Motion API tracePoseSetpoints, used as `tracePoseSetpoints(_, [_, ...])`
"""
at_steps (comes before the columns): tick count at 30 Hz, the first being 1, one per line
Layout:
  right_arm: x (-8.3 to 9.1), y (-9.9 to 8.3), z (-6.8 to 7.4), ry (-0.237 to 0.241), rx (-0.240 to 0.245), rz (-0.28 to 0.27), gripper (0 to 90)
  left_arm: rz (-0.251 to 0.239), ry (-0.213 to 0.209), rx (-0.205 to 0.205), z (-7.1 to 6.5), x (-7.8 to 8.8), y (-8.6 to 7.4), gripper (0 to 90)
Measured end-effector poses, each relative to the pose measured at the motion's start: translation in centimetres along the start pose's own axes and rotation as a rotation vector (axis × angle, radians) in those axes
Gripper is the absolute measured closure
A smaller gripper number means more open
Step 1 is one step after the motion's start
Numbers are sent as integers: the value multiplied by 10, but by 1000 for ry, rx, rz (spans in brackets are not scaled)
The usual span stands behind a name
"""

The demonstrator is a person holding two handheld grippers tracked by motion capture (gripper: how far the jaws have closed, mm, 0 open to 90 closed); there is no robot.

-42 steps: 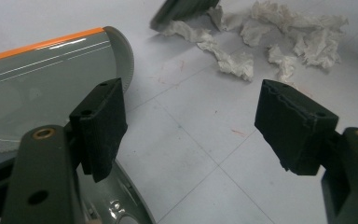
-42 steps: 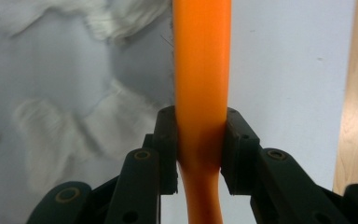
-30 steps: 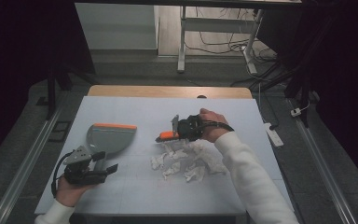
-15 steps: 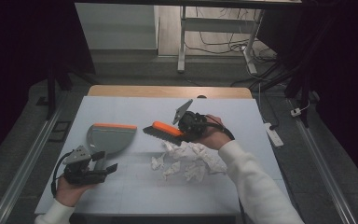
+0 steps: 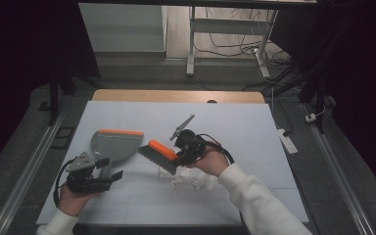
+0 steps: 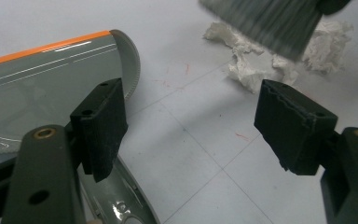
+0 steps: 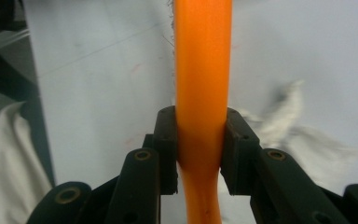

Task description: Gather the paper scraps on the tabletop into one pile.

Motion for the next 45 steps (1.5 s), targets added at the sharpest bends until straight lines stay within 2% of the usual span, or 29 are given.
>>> tracePoseSetpoints(4, [-21, -3, 7, 11, -18, 74, 695, -1, 1, 0, 0, 0, 0, 262])
tracePoseSetpoints(8, [-32, -6, 0, 1, -55, 139, 695, -4, 0, 2, 1, 1, 0, 262])
tracePoseSetpoints(10, [-30, -6, -7, -26, -75, 155, 696, -7, 0, 3, 2, 2, 0, 262])
tracePoseSetpoints(13, [-22, -12, -21, -96, -91, 183, 695, -9, -1, 6, 2, 2, 0, 263])
tracePoseSetpoints(16, [-9, -15, -30, -125, -109, 152, 695, -9, -1, 2, 2, 2, 0, 263])
tracePoseSetpoints(18, [1, -10, -27, -98, -123, 82, 696, -8, 0, 3, 2, 1, 0, 263])
tracePoseSetpoints(20, [5, -4, -17, -44, -122, 34, 696, -6, 2, 2, 2, 1, 0, 263])
tracePoseSetpoints(23, [-3, 1, 2, 36, -110, 43, 695, -4, 2, -2, 1, 0, 1, 263])
tracePoseSetpoints(26, [-24, 0, 14, 87, -110, 98, 695, -6, 2, -2, 1, 1, 1, 263])
tracePoseSetpoints(28, [-37, -3, 13, 83, -109, 129, 695, -8, 1, 0, 1, 1, 0, 263])
tracePoseSetpoints(30, [-40, -6, 6, 63, -119, 142, 695, -8, 1, 1, 2, 1, 0, 263])
tracePoseSetpoints(33, [-32, -12, -12, 16, -163, 158, 696, -8, -1, 1, 2, 1, 0, 263])
tracePoseSetpoints(35, [-24, -18, -27, -38, -187, 168, 695, -9, -1, 1, 2, 1, 0, 263])
tracePoseSetpoints(37, [-16, -22, -38, -58, -216, 140, 696, -8, 1, 0, 2, 1, 0, 263])
tracePoseSetpoints(38, [-11, -23, -40, -72, -215, 125, 696, -7, 2, 1, 2, 1, 0, 263])
tracePoseSetpoints(40, [-1, -21, -37, -57, -209, 75, 696, -6, 3, 1, 2, 0, 0, 263])
tracePoseSetpoints(43, [15, -19, -26, -35, -150, 27, 696, -4, 3, -1, 2, 0, 0, 263])
tracePoseSetpoints(45, [21, -20, -20, -7, -175, 1, 696, -1, 3, -2, 1, -1, 1, 263])
Point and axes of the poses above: each handheld gripper's, and its own axes: x roughly backward along the jaws, y roughly out of its top, z roughly to its left, the point moved 6 cm from there along -x, roughly forward along the jaws, and after that the axes turned 2 degrees about -z, right-handed, at the moved point
